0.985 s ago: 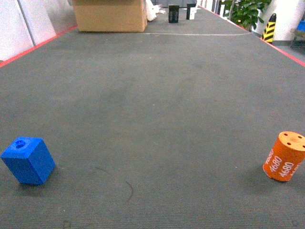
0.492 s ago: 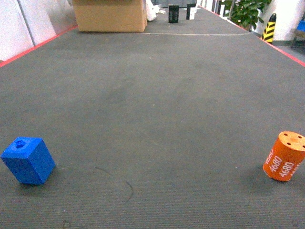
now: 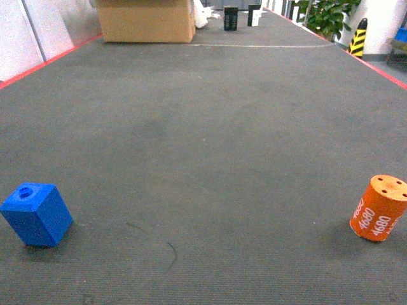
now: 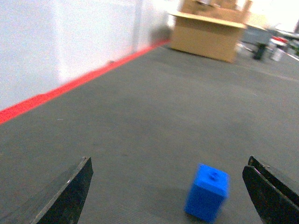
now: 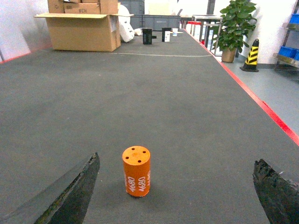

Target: Sort blue parts and orange caps into right shelf containers

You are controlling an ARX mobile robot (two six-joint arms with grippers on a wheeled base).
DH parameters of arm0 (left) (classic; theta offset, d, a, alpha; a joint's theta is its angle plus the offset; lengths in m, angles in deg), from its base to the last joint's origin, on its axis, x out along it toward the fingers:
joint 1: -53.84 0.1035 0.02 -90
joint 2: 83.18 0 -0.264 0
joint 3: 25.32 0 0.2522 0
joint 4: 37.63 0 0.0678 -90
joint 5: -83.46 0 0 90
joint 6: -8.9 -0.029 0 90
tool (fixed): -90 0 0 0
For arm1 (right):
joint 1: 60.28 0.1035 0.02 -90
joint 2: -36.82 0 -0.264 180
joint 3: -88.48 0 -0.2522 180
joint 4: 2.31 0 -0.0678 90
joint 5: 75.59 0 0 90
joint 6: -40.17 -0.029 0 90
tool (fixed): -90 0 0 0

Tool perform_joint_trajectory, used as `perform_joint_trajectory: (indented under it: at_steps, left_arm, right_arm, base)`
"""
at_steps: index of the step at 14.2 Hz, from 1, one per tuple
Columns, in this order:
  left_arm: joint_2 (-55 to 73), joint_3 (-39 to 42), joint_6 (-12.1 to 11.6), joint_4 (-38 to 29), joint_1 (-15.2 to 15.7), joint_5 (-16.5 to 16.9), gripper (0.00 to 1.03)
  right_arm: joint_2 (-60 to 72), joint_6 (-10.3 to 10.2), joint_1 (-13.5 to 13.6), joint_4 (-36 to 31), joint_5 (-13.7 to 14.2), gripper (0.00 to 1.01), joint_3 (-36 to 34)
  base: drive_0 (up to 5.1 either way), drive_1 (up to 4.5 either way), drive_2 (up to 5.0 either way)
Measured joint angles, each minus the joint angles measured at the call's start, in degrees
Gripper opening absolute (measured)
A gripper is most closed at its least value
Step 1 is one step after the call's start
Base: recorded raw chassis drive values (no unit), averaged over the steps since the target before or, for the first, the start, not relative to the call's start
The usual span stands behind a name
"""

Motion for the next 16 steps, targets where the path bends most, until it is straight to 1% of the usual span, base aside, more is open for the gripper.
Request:
perform_joint_trajectory:
  at_steps: [1,2,5,6,8,10,11,12,14,16]
  left_arm:
    - [-0.2,0.0,1.5,-0.4,0.8,-3.8,0.98]
    - [-0.2,0.0,1.9,-0.4,0.8,-3.3,0.98]
    - [-0.2,0.0,1.7,-2.2,0.2,-1.6,0.98]
    - [-0.5,0.0,1.4,-2.6,-0.2,-0.4,0.98]
    - [-1.1,0.0,1.2,-3.4,-0.1,3.2,0.98]
    - [-1.2,0.0,0.8,-4.0,0.1,5.4,0.98]
    - [1.5,0.0,0.4,-8.6,0.2,6.7,0.98]
    - [6.0,0.0,0.4,-11.8,0.2,7.6,0.98]
    - [11.2,0.1,0.3,-18.0,-1.1,8.6,0.98]
    - [17.3,0.1,0.3,-24.7,-2.0,10.4,0.98]
  right_arm:
    - [0.0,0.0,0.0,0.1,0.0,0.98,0.0]
    - [0.0,0.0,0.0,0.1,0.0,0.98,0.0]
    - [0.0,0.0,0.0,0.1,0.0,0.98,0.0]
    - [0.0,0.0,0.0,0.1,0.0,0.98,0.0]
    - [0.0,0.0,0.0,0.1,0.0,0.98,0.0]
    - [0.0,0.0,0.0,0.1,0.0,0.98,0.0]
    - [0.0,0.0,0.0,0.1,0.0,0.98,0.0]
    - [0.0,0.0,0.0,0.1,0.0,0.98,0.0]
    - [0.0,0.0,0.0,0.1,0.0,0.98,0.0]
    - [0.0,0.0,0.0,0.1,0.0,0.98,0.0]
  base:
    - [0.0,0.0,0.0]
    - [0.0,0.0,0.0]
    - [0.0,0.0,0.0]
    - [0.0,0.0,0.0]
    - [0.0,0.0,0.0]
    - [0.0,0.0,0.0]
    - [0.0,0.0,0.0]
    - [0.0,0.0,0.0]
    - [0.0,0.0,0.0]
    - [0.0,0.0,0.0]
